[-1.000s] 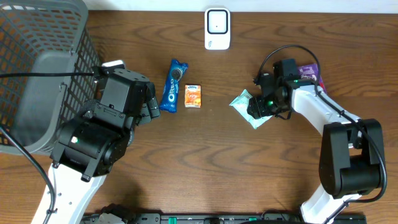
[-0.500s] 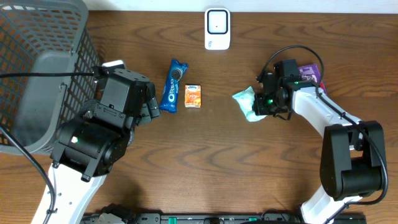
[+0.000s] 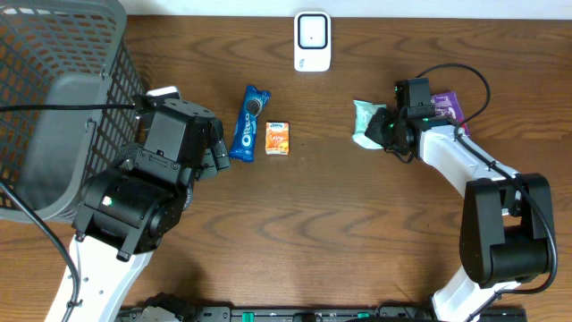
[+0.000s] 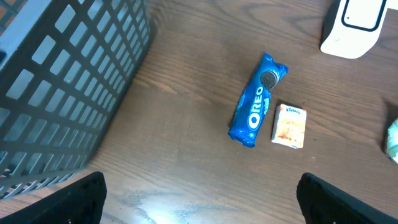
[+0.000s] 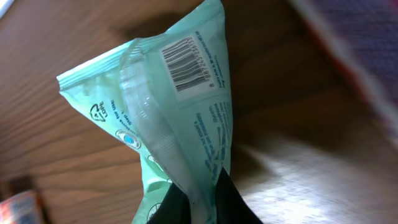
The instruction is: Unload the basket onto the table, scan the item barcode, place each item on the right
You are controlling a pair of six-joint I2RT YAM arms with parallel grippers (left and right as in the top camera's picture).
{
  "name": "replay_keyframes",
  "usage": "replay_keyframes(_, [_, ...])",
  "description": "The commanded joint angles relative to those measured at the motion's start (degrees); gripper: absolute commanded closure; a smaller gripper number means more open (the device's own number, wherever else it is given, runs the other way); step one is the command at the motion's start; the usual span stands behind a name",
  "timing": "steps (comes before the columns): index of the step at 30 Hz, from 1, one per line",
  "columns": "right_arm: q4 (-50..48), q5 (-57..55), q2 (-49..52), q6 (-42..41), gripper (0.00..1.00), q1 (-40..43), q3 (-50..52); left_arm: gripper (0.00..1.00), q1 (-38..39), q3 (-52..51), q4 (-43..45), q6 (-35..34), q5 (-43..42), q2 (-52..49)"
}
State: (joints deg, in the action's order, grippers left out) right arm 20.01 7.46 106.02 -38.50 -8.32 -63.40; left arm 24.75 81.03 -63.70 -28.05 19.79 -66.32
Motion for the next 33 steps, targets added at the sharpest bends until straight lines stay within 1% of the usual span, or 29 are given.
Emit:
replay_keyframes(1, [2.73, -8.96, 0.37, -2.43, 0.9, 0.2, -2.45, 0.02, -0.35, 0.31, -0.13, 0.59, 0.59, 0.07])
replay_keyframes(4, [3.39, -9.46, 0.37, 1.73, 0.8, 0.2, -3.32, 0.02, -0.35, 0.31, -0.13, 0.59, 0.59, 0.07])
replay_keyframes(10, [4.37, -9.31, 0.37, 11.26, 0.69, -0.79, -5.66, 0.02, -0.35, 0.31, -0.13, 0.59, 0.59, 0.07])
replay_keyframes(14, [7.74, -9.33, 0.37, 11.58, 0.68, -1.42, -8.61, 0.02, -0.35, 0.31, -0.13, 0.59, 0.59, 0.07])
replay_keyframes(15, [8.33, -9.35, 0.37, 11.61, 0.69, -1.53, -9.27, 0.02, -0.35, 0.31, -0.13, 0.59, 0.59, 0.07])
replay_keyframes(17, [9.14, -9.4, 0.37, 11.61, 0.76, -1.53, -10.21, 0.02, -0.35, 0.31, -0.13, 0.59, 0.59, 0.07])
replay_keyframes(21, [9.55, -12.81, 0.37, 11.61, 0.99, -1.53, -10.1, 0.02, -0.35, 0.31, -0.13, 0.59, 0.59, 0.07])
replay_keyframes(26, [9.57, -16.26, 0.39, 11.61, 0.99, -1.53, -8.55, 0.02, -0.35, 0.31, -0.13, 0.59, 0.59, 0.07])
replay_keyframes(33, [7.37, -15.87, 0.39, 11.58, 0.99, -1.55, -4.81, 0.02, -0.35, 0.31, -0.13, 0.59, 0.59, 0.07])
